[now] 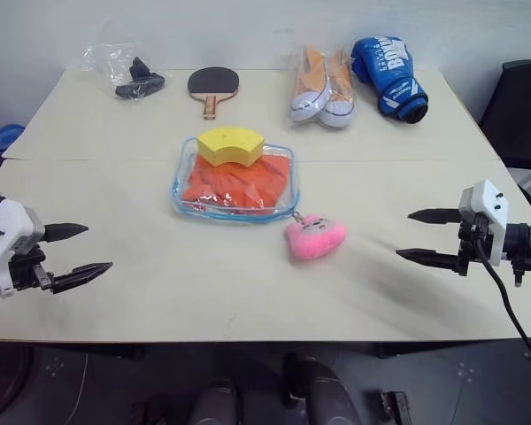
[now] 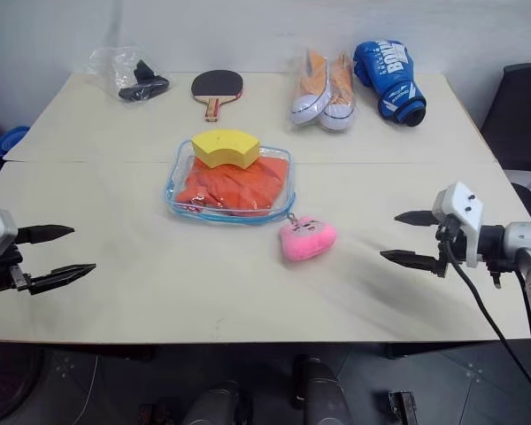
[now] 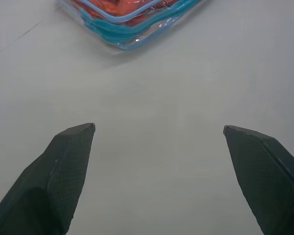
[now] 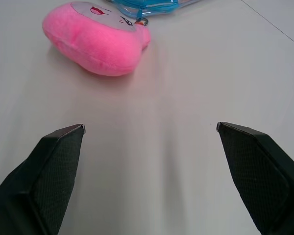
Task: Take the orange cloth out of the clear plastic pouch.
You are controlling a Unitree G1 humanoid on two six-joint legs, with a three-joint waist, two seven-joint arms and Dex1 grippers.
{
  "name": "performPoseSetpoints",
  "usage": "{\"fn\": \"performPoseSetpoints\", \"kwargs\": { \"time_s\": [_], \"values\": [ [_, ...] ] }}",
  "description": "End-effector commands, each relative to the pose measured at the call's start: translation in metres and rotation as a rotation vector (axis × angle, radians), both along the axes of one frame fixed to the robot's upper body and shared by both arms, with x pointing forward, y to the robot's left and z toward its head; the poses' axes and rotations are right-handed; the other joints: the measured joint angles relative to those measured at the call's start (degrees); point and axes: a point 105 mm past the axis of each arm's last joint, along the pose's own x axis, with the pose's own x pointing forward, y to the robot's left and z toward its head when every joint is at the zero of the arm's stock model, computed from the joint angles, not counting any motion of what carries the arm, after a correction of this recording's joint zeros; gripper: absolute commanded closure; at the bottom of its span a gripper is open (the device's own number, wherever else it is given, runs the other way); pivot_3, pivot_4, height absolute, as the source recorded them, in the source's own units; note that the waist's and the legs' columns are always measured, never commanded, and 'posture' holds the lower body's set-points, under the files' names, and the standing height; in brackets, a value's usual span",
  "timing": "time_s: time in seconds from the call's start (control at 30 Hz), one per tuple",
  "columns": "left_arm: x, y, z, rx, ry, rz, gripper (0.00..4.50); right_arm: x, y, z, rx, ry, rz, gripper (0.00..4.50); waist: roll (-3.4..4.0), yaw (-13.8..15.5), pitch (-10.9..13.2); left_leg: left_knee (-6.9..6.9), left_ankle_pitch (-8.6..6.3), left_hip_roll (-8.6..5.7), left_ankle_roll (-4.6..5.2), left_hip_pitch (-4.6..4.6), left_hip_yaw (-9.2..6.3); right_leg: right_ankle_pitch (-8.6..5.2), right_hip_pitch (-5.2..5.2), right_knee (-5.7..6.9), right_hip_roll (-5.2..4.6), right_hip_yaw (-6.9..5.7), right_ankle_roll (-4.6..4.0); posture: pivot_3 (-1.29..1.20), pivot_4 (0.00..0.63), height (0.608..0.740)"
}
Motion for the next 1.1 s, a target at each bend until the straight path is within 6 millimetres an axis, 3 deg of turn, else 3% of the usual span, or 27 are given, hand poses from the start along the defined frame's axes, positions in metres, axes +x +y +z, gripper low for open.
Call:
{"fn": "performPoseSetpoints", "kwargs": {
  "time_s": [0.03,0.57,1.1],
  "values": [
    [-0.001,-0.003,0.005,0.010,-0.020,-0.017,0.05,0.000,0.004,0.012,0.013,-0.051,0.015,0.00,0.00,0.01,0.00,0.00,0.00,0.00,0.00,0.00,0.00,0.00,0.00,0.00,0.00,0.00,0.00,0.00,0.150,0.740],
    [0.003,-0.010,0.002,-0.047,-0.011,-0.010,0.05,-0.001,0.005,0.011,0.023,-0.042,-0.011,0.00,0.00,0.02,0.00,0.00,0.01,-0.01,-0.01,0.01,0.01,0.00,0.00,0.03,0.00,0.01,0.00,0.00,0.150,0.740],
    [0.018,-0.025,0.012,-0.135,-0.064,-0.029,0.05,-0.004,0.020,0.015,0.073,-0.035,0.015,0.00,0.00,0.06,0.00,0.02,0.03,-0.02,-0.05,0.02,0.02,0.00,0.00,0.12,0.00,0.03,0.00,0.00,0.150,0.740]
  ]
}}
